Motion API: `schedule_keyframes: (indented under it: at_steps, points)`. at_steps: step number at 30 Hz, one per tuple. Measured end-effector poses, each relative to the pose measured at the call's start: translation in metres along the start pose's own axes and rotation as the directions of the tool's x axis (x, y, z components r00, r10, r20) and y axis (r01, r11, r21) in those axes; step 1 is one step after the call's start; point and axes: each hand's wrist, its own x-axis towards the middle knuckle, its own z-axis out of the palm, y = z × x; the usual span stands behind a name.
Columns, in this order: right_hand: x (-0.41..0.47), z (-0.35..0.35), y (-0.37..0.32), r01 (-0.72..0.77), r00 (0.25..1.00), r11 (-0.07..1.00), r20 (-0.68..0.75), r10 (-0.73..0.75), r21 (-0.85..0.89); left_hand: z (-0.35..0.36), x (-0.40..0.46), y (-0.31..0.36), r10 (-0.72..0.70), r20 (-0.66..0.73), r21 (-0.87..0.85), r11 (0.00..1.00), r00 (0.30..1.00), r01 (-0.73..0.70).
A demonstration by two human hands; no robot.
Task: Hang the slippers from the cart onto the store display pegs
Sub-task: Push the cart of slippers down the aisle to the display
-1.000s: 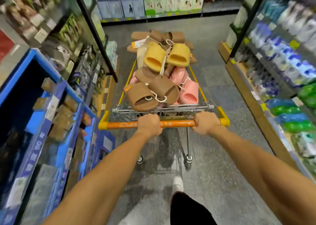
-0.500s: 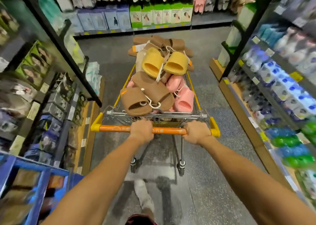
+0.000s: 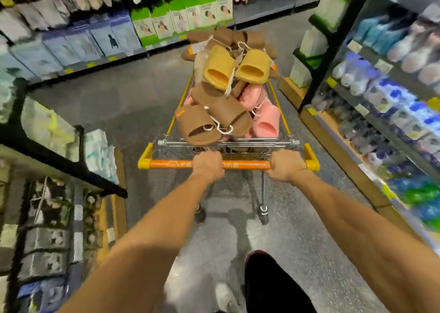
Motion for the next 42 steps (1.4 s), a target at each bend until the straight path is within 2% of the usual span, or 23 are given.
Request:
schedule_keyframes:
  at_steps: [8,19,24,26,29,35,40,42]
  points:
    - [0.192,-0.071,0.018,-0.073,0.995,0.996,-0.057,0.076,0.05,-0.075,0.212,-0.058,0.055,-0.062,0.026,0.998,0.997,-0.053]
    - [0.446,-0.173,0.053,-0.212,0.975,0.967,-0.033,0.219,0.144,-0.193,0.5,-0.12,0.166,0.006,0.069,0.984,0.986,-0.166]
    - [0.561,-0.219,0.061,-0.3,0.953,0.941,0.005,0.303,0.16,-0.242,0.63,-0.152,0.236,-0.003,0.122,0.965,0.972,-0.234]
    - [0.614,-0.239,0.063,-0.335,0.939,0.926,-0.021,0.344,0.176,-0.266,0.688,-0.168,0.267,-0.05,0.151,0.954,0.962,-0.257]
    - [0.685,-0.268,0.066,-0.393,0.913,0.895,-0.031,0.408,0.21,-0.301,0.767,-0.184,0.318,-0.038,0.219,0.928,0.947,-0.303]
    - [0.814,-0.322,0.087,-0.459,0.877,0.853,-0.028,0.48,0.248,-0.366,0.913,-0.199,0.373,0.005,0.268,0.893,0.928,-0.361]
    - [0.916,-0.364,0.142,-0.494,0.856,0.829,-0.018,0.517,0.263,-0.418,1.037,-0.178,0.413,0.037,0.267,0.873,0.91,-0.407]
    - [0.957,-0.38,0.173,-0.511,0.844,0.82,-0.027,0.535,0.257,-0.439,1.089,-0.164,0.428,0.011,0.258,0.872,0.903,-0.417]
